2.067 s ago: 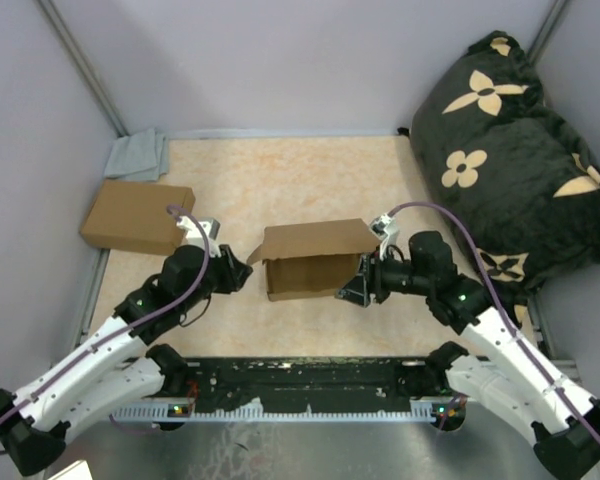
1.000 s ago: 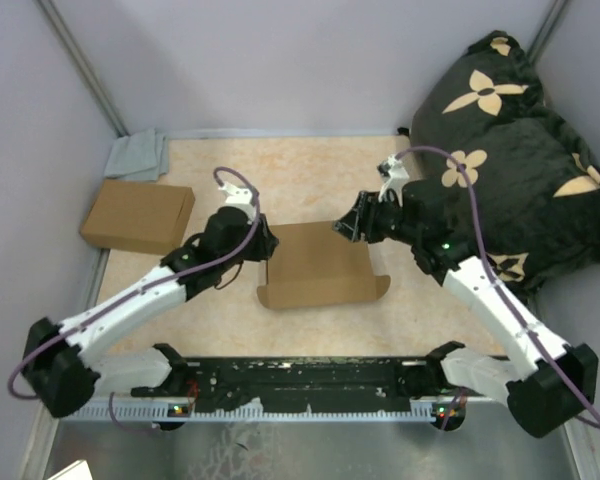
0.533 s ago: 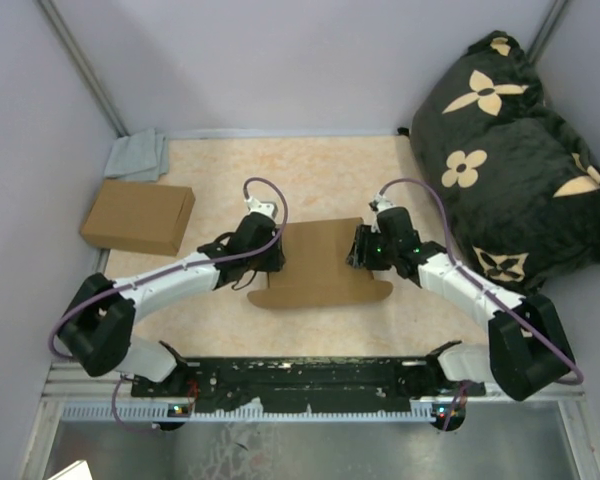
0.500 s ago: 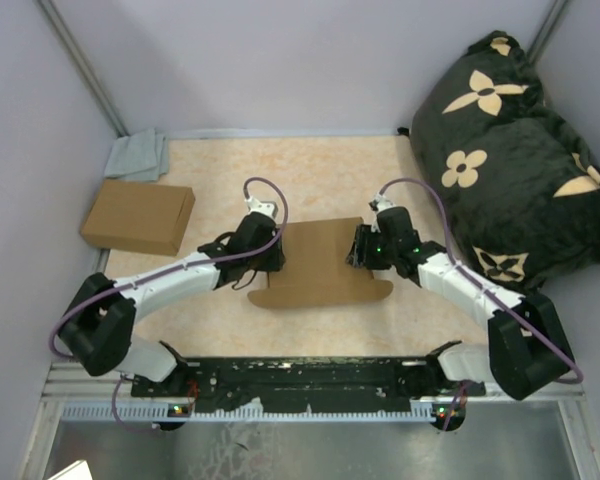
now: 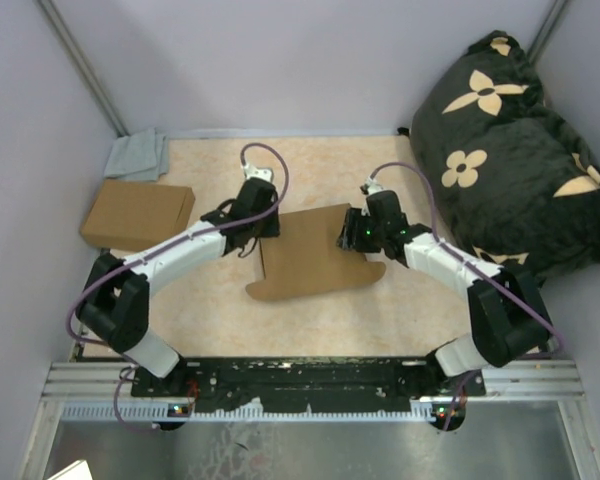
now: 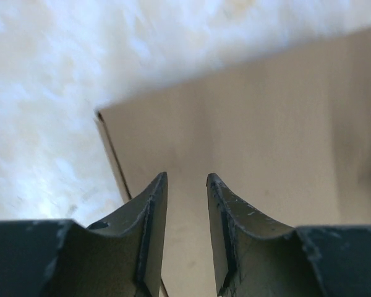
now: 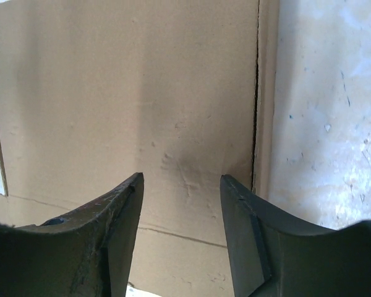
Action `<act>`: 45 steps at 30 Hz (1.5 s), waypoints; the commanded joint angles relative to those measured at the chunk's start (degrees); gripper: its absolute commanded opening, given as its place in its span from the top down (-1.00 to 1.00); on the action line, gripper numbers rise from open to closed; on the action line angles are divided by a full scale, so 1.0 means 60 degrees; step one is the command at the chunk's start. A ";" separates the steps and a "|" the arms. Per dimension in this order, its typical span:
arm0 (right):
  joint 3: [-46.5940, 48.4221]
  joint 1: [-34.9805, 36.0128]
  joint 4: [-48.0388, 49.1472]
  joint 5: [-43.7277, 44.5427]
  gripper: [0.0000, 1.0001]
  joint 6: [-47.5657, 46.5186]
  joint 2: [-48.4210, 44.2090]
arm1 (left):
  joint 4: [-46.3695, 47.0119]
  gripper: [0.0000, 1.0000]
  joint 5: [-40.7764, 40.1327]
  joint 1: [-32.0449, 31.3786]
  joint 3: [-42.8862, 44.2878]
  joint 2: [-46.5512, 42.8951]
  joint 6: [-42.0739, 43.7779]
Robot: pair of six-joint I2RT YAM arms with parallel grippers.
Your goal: Fold the paper box
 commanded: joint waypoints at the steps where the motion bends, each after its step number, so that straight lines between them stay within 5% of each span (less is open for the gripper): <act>1: 0.0773 0.0010 0.0164 -0.0019 -0.11 0.0234 0.0289 | -0.0104 0.23 0.0393 0.0955 0.0994 0.0184 0.0563; 6: 0.0530 0.0010 0.0313 -0.0405 -0.24 0.0626 -0.0916 | -0.0501 0.19 0.0934 0.1070 0.0774 -0.0670 0.0372; 10: -0.0279 -0.0002 0.0310 0.0198 -0.32 0.0319 -0.2191 | 0.0512 0.16 0.1947 0.1045 -0.1452 -0.2328 0.0049; 17: -0.0009 -0.0063 -0.0612 0.1364 -0.31 -0.0136 -0.1390 | 0.1213 0.18 0.2123 0.1015 -0.3683 -0.3344 -0.0808; 33: -0.0029 -0.0048 0.0111 0.0160 -0.25 -0.0205 -0.0167 | 0.1777 0.19 0.2303 0.1018 -0.2894 -0.1659 -0.0482; 45: 0.0303 -0.0048 -0.0012 0.0276 -0.22 0.0215 -0.0067 | 0.1318 0.19 0.2067 0.1032 -0.0577 -0.0062 0.0183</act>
